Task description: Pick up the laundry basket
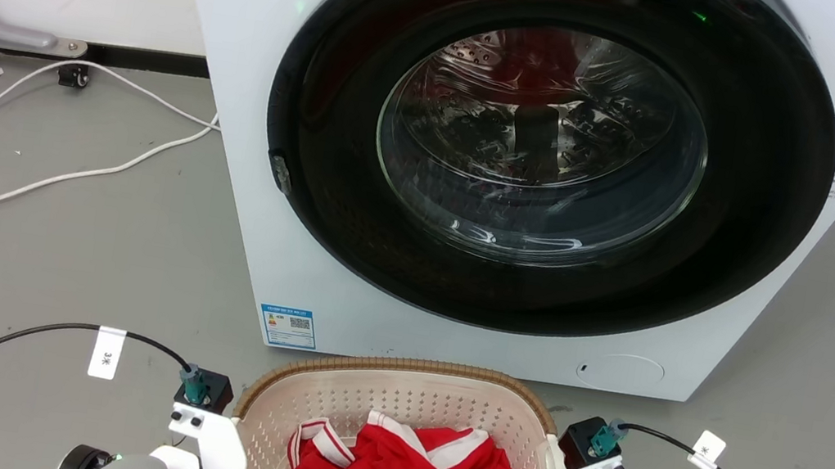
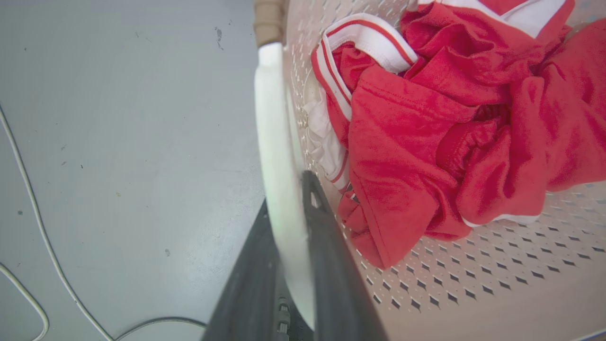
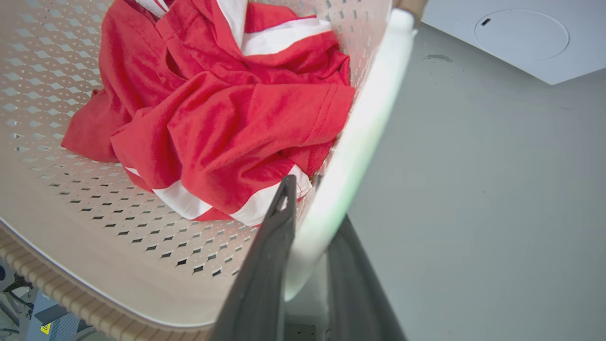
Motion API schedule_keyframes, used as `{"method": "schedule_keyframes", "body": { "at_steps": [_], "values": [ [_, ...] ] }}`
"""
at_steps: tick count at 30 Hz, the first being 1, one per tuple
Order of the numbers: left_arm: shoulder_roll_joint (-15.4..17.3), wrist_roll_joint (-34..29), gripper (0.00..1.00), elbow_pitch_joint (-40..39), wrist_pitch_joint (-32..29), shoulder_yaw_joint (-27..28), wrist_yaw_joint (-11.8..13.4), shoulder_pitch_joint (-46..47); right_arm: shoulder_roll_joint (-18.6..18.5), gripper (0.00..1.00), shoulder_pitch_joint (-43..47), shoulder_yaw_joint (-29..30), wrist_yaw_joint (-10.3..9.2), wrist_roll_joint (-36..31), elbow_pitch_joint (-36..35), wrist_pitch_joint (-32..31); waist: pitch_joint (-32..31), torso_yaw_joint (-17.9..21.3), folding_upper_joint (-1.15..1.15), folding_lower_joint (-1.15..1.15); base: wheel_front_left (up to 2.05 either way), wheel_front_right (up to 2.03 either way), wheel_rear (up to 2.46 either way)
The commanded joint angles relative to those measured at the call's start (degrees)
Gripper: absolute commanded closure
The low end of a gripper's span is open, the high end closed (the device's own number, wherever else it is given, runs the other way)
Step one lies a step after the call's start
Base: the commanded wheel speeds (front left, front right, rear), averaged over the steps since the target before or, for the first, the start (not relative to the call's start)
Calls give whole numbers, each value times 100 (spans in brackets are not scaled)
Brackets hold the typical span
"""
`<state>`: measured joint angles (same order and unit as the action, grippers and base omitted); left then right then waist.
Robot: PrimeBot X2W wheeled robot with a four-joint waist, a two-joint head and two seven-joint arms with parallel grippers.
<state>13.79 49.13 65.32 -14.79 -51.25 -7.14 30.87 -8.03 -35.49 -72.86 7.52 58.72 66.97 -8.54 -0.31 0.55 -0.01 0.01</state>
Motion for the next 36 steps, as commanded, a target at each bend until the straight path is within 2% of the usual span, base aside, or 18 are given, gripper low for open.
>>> {"method": "schedule_keyframes", "body": {
  "at_steps": [1, 13, 36],
  "values": [
    [-61, 33, 100, -9, -12, -79, -58, -34, 62, 100, 26, -27, -5, 11, 22, -27, -13, 2, 1, -1, 0, 0, 0],
    [-109, 309, 100, 89, 66, -429, -59, 94, 177, 100, -49, -46, -5, 63, 132, -29, -29, -13, 1, -1, 0, 0, 0],
    [-79, 811, 100, 187, 237, -879, -59, 130, 151, 100, -8, -61, -5, 90, 155, -39, -15, 10, 1, -1, 0, 0, 0]
  ]
}}
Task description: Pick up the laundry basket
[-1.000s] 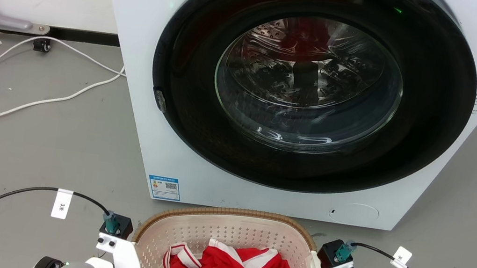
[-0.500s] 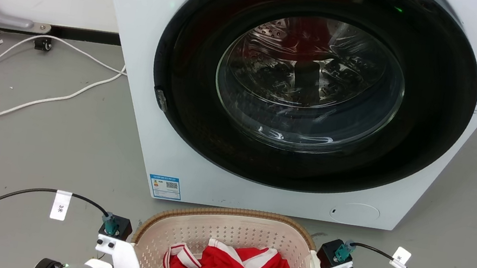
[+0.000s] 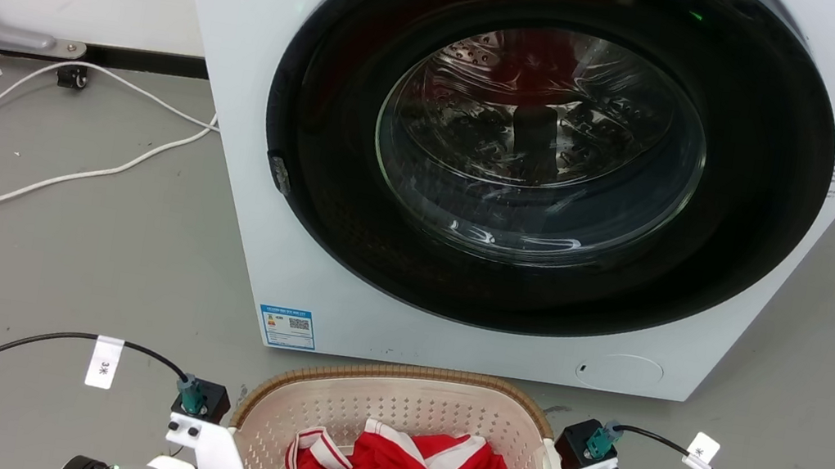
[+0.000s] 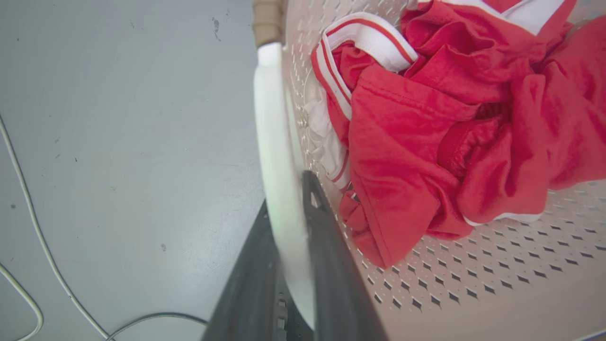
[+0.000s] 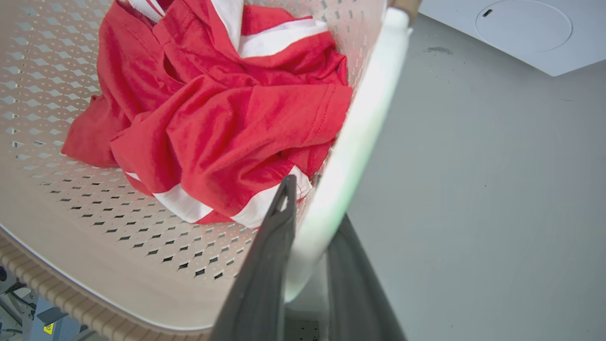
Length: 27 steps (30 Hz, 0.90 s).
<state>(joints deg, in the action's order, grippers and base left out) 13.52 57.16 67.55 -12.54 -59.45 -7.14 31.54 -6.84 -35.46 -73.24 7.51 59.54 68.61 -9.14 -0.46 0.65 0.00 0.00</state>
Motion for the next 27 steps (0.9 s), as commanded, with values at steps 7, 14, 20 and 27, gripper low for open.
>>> {"method": "schedule_keyframes", "body": {
  "at_steps": [7, 14, 20, 27],
  "values": [
    [-45, 119, 100, -22, 41, -162, -59, 73, 35, 100, 4, -23, -4, 9, -14, 6, 1, 0, 0, 0, 0, 0, 0],
    [-40, 223, 100, -10, 67, -293, -59, 85, 40, 100, 25, -23, -4, 7, -30, 1, -1, 2, 0, 0, 0, 0, 0],
    [-32, 314, 100, 3, 95, -398, -59, 110, 35, 100, 28, -23, -4, -10, -24, -5, -1, -4, 0, 0, 0, 0, 0],
    [-25, 414, 100, 17, 126, -503, -59, 125, 28, 100, 39, -24, -4, -19, -37, -9, 0, -8, 0, 0, 0, 0, 0]
  ]
}}
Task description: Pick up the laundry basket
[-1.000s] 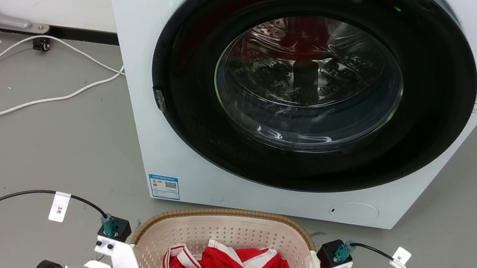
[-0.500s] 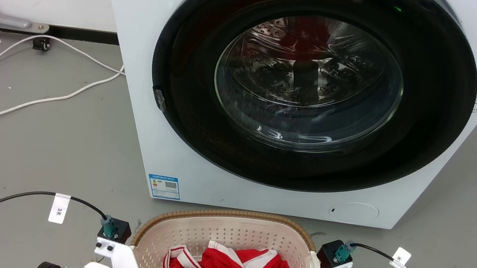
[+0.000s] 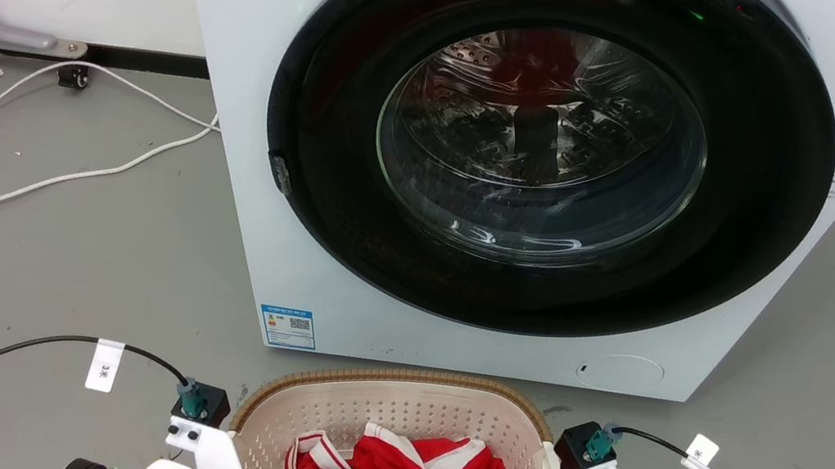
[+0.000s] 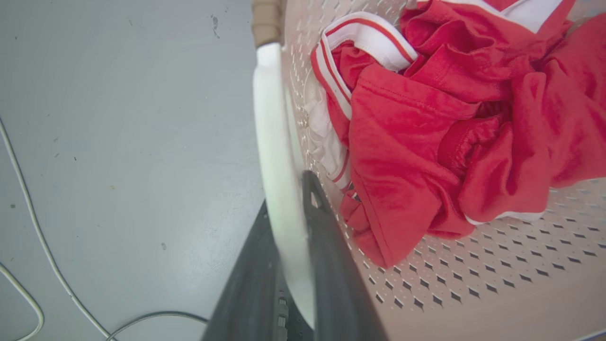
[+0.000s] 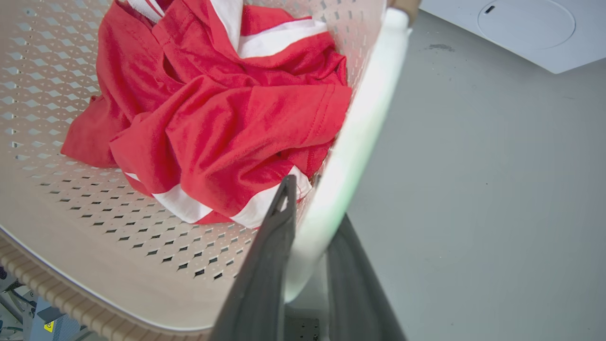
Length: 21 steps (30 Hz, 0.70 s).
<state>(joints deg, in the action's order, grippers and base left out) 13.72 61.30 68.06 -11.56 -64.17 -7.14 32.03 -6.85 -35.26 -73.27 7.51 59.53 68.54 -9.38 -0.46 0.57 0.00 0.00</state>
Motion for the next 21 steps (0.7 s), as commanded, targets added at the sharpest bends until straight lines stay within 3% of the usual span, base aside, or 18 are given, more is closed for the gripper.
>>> {"method": "schedule_keyframes", "body": {
  "at_steps": [1, 21],
  "values": [
    [-44, 19, 100, -30, 32, -49, -59, 78, 28, 100, 20, -20, -4, -18, -32, 13, -1, 1, 0, 0, 0, 0, 0],
    [-24, 262, 100, -4, 102, -334, -59, 137, 25, 100, -2, -21, -4, -44, -32, 0, 8, 8, 0, 0, 0, 0, 0]
  ]
}}
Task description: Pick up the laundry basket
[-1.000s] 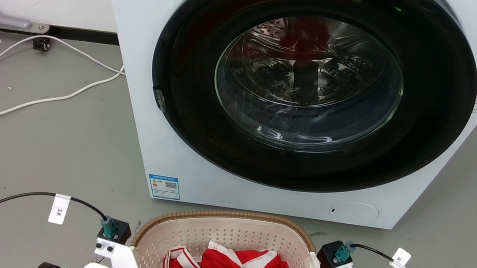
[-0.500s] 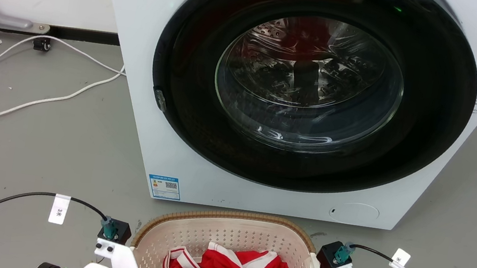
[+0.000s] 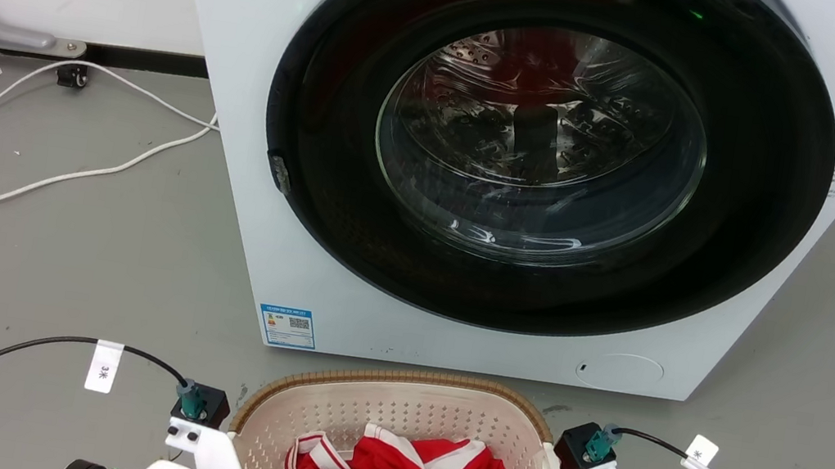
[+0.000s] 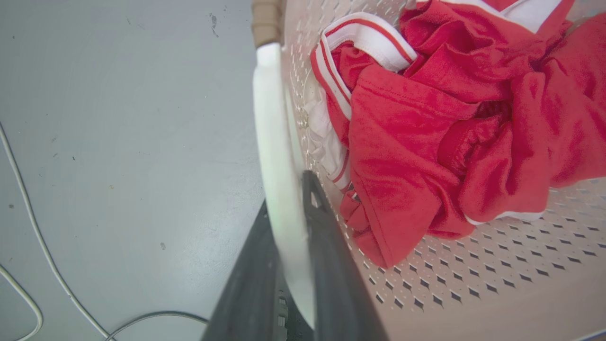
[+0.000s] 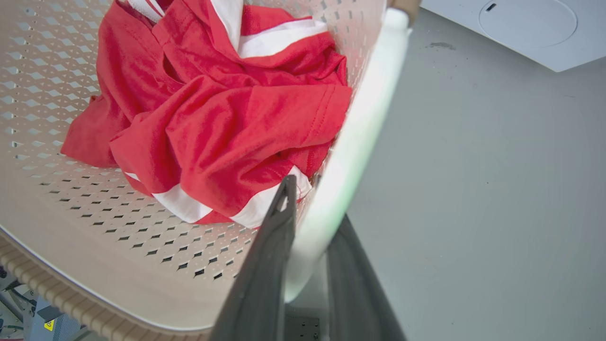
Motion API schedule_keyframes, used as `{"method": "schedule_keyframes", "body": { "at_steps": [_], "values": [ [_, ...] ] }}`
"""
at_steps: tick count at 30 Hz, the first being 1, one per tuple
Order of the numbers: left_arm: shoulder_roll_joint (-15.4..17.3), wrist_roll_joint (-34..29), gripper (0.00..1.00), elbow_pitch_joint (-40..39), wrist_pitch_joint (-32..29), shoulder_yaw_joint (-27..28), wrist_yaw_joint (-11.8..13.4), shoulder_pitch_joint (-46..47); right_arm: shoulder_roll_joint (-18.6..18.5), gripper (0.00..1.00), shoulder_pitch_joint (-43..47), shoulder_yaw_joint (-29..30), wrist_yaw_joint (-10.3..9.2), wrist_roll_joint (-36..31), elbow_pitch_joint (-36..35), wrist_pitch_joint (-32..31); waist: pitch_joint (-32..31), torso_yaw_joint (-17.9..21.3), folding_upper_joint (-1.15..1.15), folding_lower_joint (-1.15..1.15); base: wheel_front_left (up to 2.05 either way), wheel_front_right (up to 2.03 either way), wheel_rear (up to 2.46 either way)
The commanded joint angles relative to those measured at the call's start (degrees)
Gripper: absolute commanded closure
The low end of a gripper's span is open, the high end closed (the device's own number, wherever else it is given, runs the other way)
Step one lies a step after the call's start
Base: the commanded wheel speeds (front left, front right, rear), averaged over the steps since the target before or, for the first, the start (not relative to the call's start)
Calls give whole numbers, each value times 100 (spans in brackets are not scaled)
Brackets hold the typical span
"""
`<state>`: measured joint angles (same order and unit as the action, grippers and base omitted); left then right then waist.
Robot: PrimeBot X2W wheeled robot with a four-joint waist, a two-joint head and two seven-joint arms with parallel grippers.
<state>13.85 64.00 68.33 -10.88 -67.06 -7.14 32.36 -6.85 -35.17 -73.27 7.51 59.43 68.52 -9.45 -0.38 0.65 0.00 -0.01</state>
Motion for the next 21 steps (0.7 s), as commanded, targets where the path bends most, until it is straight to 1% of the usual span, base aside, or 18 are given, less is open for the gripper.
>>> {"method": "schedule_keyframes", "body": {
  "at_steps": [1, 21],
  "values": [
    [-39, 3, 100, -31, 36, -56, -59, 102, 24, 100, -9, -21, -4, -33, -31, 7, 0, 1, 0, 1, 0, 0, 0],
    [-41, 227, 100, -1, 105, -255, -60, 119, 8, 100, -19, -21, -4, -39, -35, -10, 7, 6, 0, 1, 0, 0, 0]
  ]
}}
